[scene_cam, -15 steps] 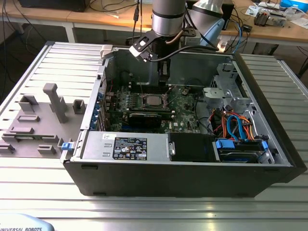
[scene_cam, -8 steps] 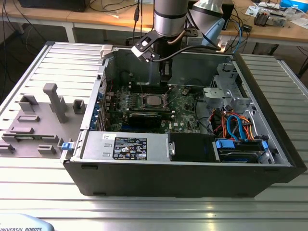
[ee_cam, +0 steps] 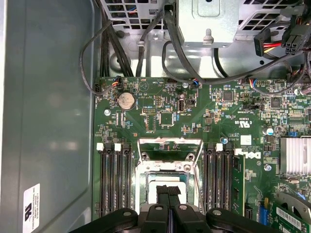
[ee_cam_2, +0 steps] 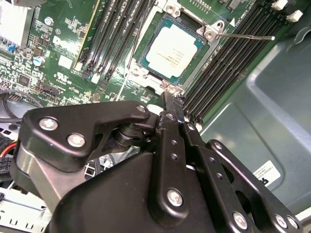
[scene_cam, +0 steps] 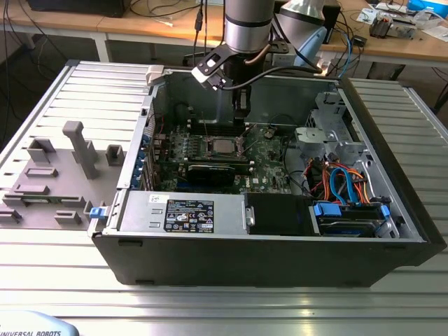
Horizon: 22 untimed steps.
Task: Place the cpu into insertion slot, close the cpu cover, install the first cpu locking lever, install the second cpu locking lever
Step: 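Close the cpu cover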
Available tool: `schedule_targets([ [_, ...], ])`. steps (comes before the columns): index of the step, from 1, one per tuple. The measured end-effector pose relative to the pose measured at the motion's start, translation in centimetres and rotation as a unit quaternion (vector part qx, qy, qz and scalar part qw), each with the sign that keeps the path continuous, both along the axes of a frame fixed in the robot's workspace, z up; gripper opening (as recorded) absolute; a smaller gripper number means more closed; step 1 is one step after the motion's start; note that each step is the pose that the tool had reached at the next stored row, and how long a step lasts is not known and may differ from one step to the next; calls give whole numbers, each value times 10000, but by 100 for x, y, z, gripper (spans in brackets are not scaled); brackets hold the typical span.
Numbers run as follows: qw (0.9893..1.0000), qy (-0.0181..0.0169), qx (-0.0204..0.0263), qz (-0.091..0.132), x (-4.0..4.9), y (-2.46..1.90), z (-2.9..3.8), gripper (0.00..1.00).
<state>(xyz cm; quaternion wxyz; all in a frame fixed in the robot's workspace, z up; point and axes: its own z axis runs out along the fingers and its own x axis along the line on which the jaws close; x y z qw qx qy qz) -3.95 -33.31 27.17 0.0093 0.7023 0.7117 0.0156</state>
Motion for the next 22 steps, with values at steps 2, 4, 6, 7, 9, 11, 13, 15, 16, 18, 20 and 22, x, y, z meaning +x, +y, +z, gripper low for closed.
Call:
schedule_targets([
  [2,10000,0,2,0,0,0,0,11],
  [4,10000,0,2,0,0,0,0,11],
  [6,10000,0,2,0,0,0,0,11],
  [7,10000,0,3,0,0,0,0,11],
  [9,10000,0,3,0,0,0,0,11],
  [11,10000,0,3,1,2,0,0,11],
  [13,10000,1,2,0,31,0,1,11],
  [15,10000,4,2,1,61,0,0,11],
  [16,10000,9,3,0,89,0,0,11],
  [18,10000,18,2,0,141,0,0,11],
  [20,10000,21,3,0,198,0,0,11],
  [22,10000,28,2,0,249,0,0,11],
])
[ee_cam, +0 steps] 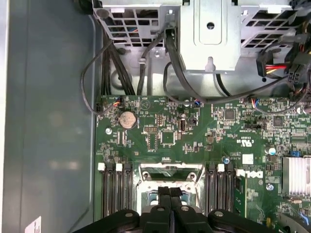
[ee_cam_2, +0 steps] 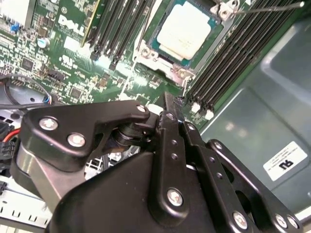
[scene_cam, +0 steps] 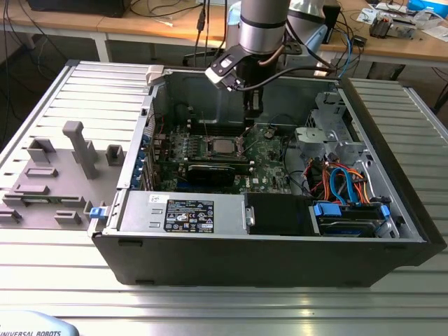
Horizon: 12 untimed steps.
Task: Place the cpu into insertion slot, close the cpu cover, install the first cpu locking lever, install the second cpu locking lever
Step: 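Close the cpu cover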
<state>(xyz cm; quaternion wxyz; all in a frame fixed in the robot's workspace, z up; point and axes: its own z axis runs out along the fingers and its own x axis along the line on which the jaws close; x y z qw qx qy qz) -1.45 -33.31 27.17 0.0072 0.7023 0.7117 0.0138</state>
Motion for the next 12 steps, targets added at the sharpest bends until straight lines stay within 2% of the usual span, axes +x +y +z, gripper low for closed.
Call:
schedule_targets([
  [3,10000,10,0,-1,48,0,0,11],
  [7,10000,40,1,0,142,0,-1,11],
  [8,10000,59,0,-1,176,1,-1,11],
  [10,9999,127,0,0,303,0,-4,11],
  [11,9999,147,-2,3,342,0,-8,11],
  [12,9999,153,-3,9,359,0,-10,11],
])
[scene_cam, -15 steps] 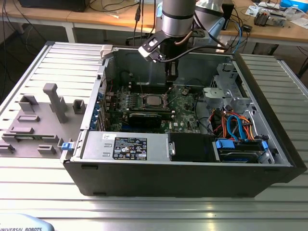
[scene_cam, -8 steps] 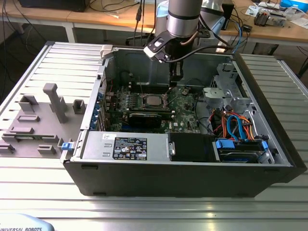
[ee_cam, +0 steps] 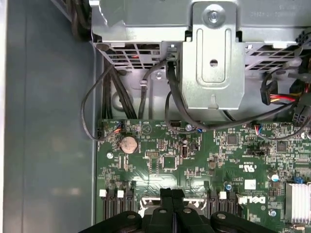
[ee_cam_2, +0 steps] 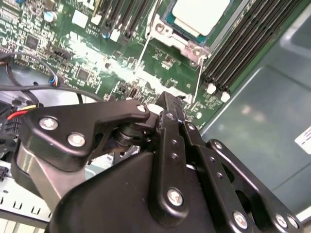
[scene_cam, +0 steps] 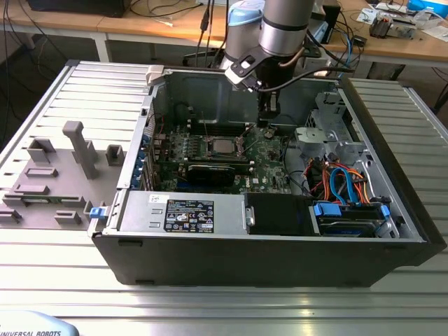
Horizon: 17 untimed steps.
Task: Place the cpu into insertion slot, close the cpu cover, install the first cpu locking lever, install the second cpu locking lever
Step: 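Close the cpu cover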
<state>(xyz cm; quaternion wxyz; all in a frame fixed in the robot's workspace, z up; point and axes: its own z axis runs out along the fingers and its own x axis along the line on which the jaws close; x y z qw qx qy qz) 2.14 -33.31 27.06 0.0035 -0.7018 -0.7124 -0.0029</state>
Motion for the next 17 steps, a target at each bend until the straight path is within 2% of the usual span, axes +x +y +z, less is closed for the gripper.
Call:
schedule_targets([
  [6,9998,2,0,205,65,0,-23,11],
  [17,9997,5,1,237,128,-9,-127,11],
])
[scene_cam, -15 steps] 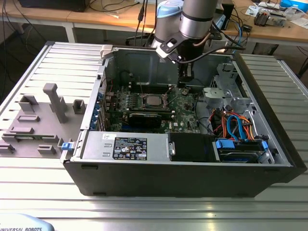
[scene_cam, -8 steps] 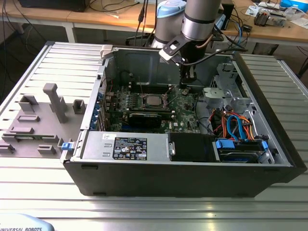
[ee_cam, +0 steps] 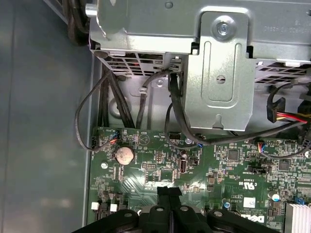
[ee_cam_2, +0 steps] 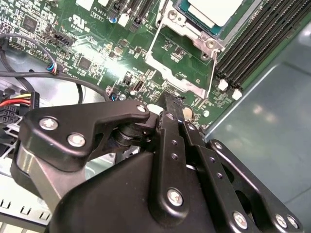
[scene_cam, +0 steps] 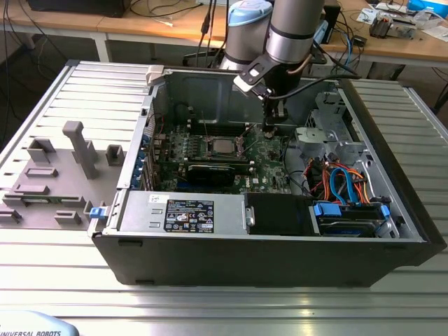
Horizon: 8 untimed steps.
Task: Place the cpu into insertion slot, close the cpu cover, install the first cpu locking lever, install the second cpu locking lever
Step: 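Close the cpu cover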
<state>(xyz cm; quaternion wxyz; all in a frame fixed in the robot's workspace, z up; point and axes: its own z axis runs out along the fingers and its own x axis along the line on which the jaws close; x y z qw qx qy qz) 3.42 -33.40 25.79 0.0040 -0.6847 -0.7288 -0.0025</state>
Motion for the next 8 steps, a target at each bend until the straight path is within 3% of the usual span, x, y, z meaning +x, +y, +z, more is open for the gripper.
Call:
schedule_targets([
  [4,10000,0,0,2,0,-31,-50,11],
  [8,10000,0,-1,3,-12,-32,-56,11],
])
